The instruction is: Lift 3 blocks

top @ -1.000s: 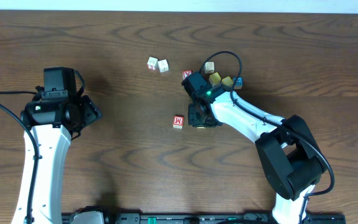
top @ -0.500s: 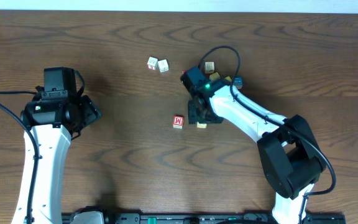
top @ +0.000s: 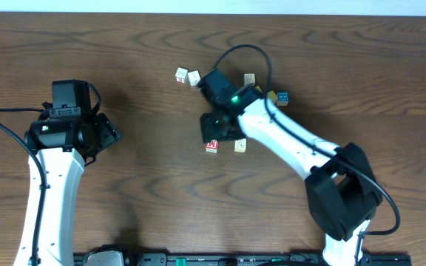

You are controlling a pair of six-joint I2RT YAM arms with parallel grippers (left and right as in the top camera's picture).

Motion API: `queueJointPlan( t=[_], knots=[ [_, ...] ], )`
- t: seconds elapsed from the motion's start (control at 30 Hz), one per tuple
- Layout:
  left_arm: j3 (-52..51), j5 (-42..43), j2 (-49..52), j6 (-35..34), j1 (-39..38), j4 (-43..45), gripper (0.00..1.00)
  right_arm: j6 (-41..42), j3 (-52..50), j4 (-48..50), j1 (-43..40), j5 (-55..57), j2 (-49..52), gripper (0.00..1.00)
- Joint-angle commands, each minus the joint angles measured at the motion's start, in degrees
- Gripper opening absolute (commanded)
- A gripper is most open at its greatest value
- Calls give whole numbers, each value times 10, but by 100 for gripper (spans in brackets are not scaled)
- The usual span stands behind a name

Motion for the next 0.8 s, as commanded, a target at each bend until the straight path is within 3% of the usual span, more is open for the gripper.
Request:
queueJointPlan(
  t=[0.0, 0.33, 0.53, 0.67, 0.77],
  knots=[
    [2, -5, 2, -3, 2, -2, 85, 47, 4, -3, 31, 62, 12, 59],
    [2, -5, 2, -3, 2, -2, 85, 122, 1, 1, 52, 102, 58, 58],
    [2, -5, 2, -3, 2, -2, 85, 123, 1, 18, 52, 100, 86, 57],
    [2, -5, 2, -3, 2, -2, 85, 123, 1, 23, 53, 100, 86, 53],
    [2, -5, 2, -3, 2, -2, 85, 123, 1, 24, 52, 103, 86, 44]
  ],
)
